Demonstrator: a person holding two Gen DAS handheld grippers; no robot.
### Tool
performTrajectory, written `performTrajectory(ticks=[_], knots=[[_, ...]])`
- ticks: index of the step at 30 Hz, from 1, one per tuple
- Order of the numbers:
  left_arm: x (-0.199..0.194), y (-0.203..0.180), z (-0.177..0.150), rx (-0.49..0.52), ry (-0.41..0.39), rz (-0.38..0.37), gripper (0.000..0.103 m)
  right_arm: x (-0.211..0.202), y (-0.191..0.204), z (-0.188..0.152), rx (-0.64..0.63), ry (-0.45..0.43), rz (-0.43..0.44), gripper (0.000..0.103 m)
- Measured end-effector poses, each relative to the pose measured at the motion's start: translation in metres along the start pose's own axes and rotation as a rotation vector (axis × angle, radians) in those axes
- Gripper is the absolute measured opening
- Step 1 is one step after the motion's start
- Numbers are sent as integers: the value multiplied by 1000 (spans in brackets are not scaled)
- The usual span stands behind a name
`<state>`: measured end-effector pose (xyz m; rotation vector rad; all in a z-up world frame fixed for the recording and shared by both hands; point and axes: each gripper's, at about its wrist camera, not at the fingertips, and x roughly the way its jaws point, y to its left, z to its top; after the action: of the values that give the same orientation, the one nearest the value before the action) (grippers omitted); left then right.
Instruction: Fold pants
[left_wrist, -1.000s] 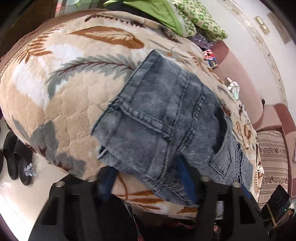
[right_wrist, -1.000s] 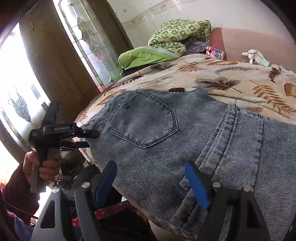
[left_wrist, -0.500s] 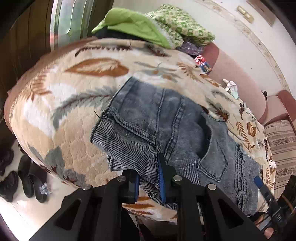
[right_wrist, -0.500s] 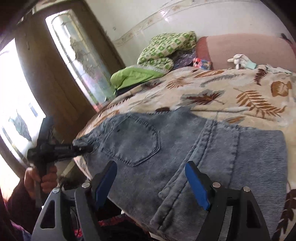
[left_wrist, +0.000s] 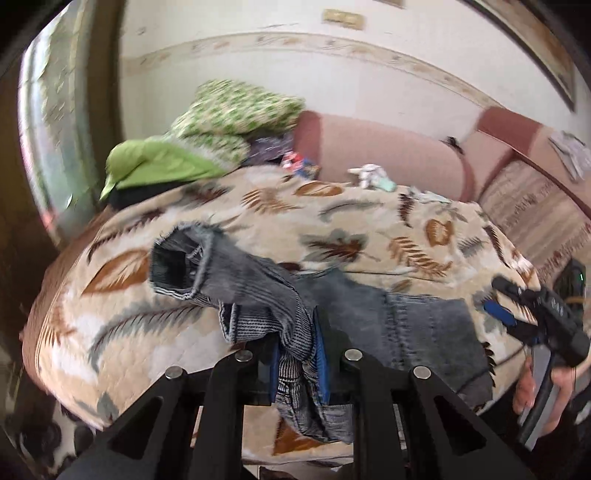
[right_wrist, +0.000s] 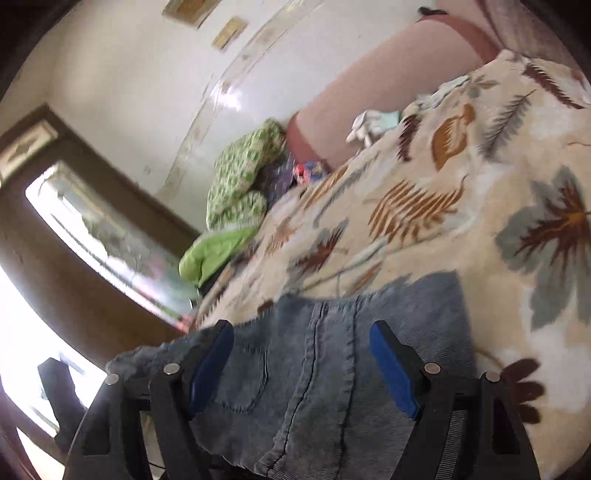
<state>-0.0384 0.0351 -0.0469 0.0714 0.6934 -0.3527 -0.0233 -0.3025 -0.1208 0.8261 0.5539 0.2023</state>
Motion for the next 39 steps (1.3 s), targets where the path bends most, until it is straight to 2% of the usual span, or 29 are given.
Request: performTrajectory(ticks=[3, 5, 9, 10, 12, 15, 17, 18, 19, 20, 22, 25, 29, 33, 39], knots=[[-3, -40, 10, 101, -9, -65, 17, -32, -13, 22, 50, -88, 46, 79], [0, -70, 16, 166, -5, -116, 17, -54, -25, 35, 94, -139, 106, 79], [13, -129, 15, 267, 37, -247, 17, -94, -56, 54, 207, -221, 330, 79], [18, -143, 13, 291, 51, -286, 13, -105, -65, 57, 229, -249, 379, 79], [32, -173, 1, 346, 93, -343, 13, -126, -81, 61, 273, -315, 447, 80], [53, -199, -13, 365, 179, -377, 13, -147, -100, 64, 338, -388, 476, 81], [51, -197, -12, 360, 171, -395, 13, -149, -106, 65, 362, -384, 458, 81], [46, -193, -9, 356, 149, -389, 14, -147, -106, 65, 364, -371, 447, 81], [42, -187, -5, 350, 127, -377, 19, -142, -103, 67, 355, -347, 432, 81], [40, -177, 2, 338, 104, -356, 29, -138, -99, 66, 334, -318, 408, 81], [39, -158, 10, 319, 83, -301, 43, -119, -85, 67, 277, -249, 343, 81], [52, -132, 9, 306, 102, -212, 44, -81, -66, 63, 201, -103, 261, 81], [84, -103, -10, 270, 194, -100, 44, -30, -50, 48, 134, 88, 155, 81], [99, -74, -28, 179, 266, -92, 44, 3, -46, 34, 109, 201, 122, 81], [104, -59, -39, 138, 287, -122, 44, 44, -47, 25, 96, 289, 13, 81]])
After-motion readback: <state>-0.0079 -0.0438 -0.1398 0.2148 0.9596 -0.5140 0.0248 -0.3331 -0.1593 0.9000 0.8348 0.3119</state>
